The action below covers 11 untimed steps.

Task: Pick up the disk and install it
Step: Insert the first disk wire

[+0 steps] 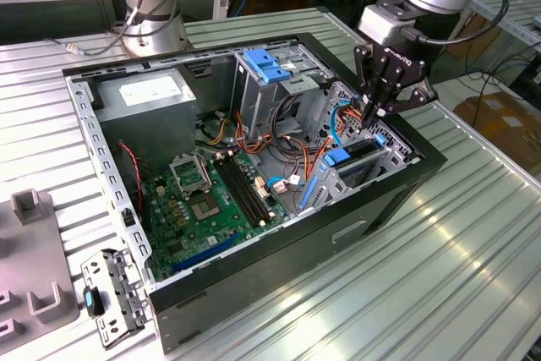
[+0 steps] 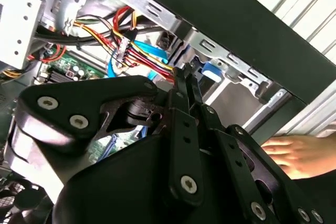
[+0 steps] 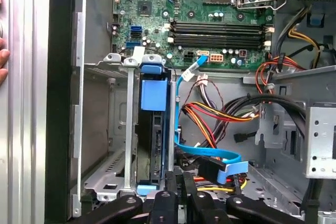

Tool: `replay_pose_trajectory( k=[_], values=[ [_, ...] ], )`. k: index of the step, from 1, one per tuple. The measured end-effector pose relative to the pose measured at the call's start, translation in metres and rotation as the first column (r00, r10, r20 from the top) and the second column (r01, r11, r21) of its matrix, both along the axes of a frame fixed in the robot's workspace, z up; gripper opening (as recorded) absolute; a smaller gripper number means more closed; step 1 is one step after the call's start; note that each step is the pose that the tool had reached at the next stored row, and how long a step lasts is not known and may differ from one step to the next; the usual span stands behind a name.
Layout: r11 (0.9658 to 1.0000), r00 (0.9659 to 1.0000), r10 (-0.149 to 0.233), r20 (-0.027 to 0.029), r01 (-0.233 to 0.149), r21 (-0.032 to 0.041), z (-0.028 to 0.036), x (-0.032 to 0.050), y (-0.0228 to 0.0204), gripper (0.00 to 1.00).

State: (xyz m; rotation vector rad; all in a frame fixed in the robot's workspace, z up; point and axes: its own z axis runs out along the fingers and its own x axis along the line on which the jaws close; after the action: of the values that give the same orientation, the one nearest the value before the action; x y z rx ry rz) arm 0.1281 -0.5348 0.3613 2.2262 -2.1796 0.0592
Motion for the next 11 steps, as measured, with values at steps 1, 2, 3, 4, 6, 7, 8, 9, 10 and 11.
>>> replay_pose_trajectory(
  k=[1, 2, 3, 4, 6, 7, 8, 9, 10, 11],
  values=[
    [1.0, 1.0, 0.0, 0.0, 0.0, -0.0001, -0.0001, -0.0004, -0.0017, 0.16],
    [1.0, 1.0, 0.0, 0.0, 0.0, 0.0, -0.0003, -0.001, -0.0033, 0.16],
    [1.0, 1.0, 0.0, 0.0, 0.0, 0.0002, -0.0005, -0.0019, -0.0042, 0.16],
    [1.0, 1.0, 0.0, 0.0, 0.0, 0.0002, -0.0008, -0.0039, -0.0049, 0.16],
    [1.0, 1.0, -0.001, 0.0, 0.001, 0.0, -0.0022, -0.0082, -0.0056, 0.16],
    [1.0, 1.0, -0.003, 0.0001, 0.003, 0.0, -0.0028, -0.0083, -0.006, 0.16],
    [1.0, 1.0, -0.005, 0.0001, 0.005, 0.0, -0.0032, -0.0083, -0.0064, 0.16],
    [1.0, 1.0, -0.009, 0.0, 0.009, 0.0001, -0.0038, -0.0085, -0.0069, 0.16],
    [0.9999, 0.9999, -0.011, 0.0, 0.011, 0.0, -0.0043, -0.0085, -0.0075, 0.16],
    [0.9999, 0.9999, -0.013, 0.0001, 0.013, 0.0, -0.0049, -0.009, -0.0085, 0.16]
  ],
)
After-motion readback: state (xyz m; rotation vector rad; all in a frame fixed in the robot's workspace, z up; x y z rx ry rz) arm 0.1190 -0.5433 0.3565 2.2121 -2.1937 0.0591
